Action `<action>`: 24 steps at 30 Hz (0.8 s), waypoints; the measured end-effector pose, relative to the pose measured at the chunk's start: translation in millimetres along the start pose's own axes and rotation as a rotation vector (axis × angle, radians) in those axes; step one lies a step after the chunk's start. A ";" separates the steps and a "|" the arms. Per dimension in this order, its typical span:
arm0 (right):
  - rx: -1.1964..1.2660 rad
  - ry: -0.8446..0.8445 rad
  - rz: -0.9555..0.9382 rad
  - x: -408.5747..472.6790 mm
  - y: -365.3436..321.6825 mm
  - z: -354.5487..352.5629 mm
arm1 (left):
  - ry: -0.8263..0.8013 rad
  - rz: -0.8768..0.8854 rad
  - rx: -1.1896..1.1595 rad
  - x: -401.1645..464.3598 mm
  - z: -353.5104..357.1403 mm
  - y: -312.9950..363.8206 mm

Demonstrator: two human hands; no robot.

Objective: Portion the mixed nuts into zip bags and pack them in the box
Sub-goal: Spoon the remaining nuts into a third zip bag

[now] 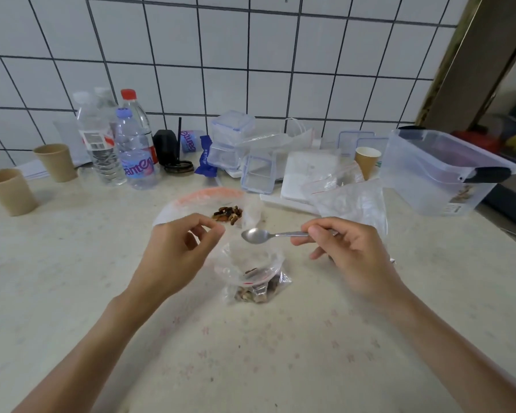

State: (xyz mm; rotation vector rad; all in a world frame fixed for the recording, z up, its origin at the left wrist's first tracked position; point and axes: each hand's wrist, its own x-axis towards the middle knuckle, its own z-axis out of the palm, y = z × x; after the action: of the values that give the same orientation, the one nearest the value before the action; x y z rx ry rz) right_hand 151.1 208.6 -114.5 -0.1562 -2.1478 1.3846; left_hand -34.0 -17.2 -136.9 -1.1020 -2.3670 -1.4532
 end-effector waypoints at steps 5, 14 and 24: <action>0.178 0.055 0.165 33.3 13.6 27.3 | 0.306 0.173 0.181 5.5 -12.9 -8.3; 0.117 -0.060 0.284 82.3 23.8 81.4 | 0.205 -0.389 0.075 11.0 -7.9 -38.3; 0.242 -0.015 0.547 104.6 38.8 103.7 | 0.143 -0.485 -0.458 11.2 0.2 -37.4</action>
State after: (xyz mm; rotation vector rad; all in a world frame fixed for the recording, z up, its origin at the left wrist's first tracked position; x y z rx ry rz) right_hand 2.6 184.3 -137.2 -0.6793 -2.0065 1.9363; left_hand -66.5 -21.1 -158.2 -0.4662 -2.3611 -2.2321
